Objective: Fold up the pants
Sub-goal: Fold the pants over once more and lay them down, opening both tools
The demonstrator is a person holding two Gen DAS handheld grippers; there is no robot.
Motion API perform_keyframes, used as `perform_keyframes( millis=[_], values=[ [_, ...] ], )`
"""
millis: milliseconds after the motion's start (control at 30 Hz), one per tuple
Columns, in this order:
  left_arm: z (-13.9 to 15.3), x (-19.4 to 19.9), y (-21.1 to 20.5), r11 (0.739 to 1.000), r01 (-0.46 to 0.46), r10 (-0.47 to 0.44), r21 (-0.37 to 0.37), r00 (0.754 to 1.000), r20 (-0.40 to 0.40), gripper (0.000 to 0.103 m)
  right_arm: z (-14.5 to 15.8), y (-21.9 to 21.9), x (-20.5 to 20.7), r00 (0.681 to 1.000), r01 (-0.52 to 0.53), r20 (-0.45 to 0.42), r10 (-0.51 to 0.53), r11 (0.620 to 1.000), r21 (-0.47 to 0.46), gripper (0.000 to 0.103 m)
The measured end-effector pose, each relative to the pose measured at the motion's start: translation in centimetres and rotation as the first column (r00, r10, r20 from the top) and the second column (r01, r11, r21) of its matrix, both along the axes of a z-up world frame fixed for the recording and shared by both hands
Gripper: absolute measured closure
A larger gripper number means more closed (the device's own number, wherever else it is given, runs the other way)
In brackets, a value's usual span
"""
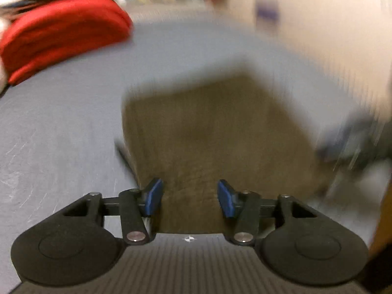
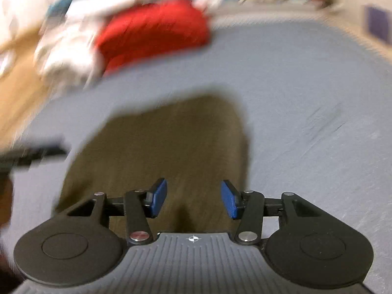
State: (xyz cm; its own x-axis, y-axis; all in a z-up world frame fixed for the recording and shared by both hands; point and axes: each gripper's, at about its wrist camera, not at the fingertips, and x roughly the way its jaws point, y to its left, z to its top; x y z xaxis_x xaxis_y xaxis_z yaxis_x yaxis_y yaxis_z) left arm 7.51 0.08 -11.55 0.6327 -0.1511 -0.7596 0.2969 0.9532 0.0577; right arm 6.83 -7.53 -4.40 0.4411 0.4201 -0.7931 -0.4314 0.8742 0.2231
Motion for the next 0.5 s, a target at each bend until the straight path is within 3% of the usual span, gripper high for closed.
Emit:
perform_keyframes(
  millis=[33,67,267,400,467,500],
  values=[
    [-0.6,-0.6,-1.0,0.996,0.034,-0.036,0.078,0.999,0.032,0.048,-0.8,0.9,-0.8,0.997,-0.052,0.043,0.056,0.994,-0.096,0.051],
    [-0.5,-0.9,-1.7,0.992,0.045,-0.051,0.119,0.998,0.048,0.048,-0.9,1.2,-1.2,0.995,-0.071,0.062,0.079,0.991,-0.112,0.051],
    [1.1,-1.1,-1.2,0.996,-0.068,0.066,0.055,0.998,0.024,0.045,0.4,0.4,-1.8,0.998,0.025,0.066,-0.018,0.995,-0.093,0.050],
    [1.9,-1.7,-1.1,0.993,-0.111,0.108,0.051,0.993,0.053,0.037,1.6,0.6,-2.3,0.986,0.120,0.124,-0.112,0.991,-0.060,0.038],
    [2.7,-2.2,-0.9,0.989,-0.144,0.141,0.033,0.988,0.059,0.030,2.3,0.8,-2.7,0.977,0.164,0.142,-0.156,0.985,-0.044,0.029],
    [3.0,-2.5,-1.0,0.984,-0.175,0.173,0.017,0.983,0.065,0.022,2.5,0.8,-2.7,0.974,0.182,0.148,-0.174,0.982,-0.043,0.025]
  ],
)
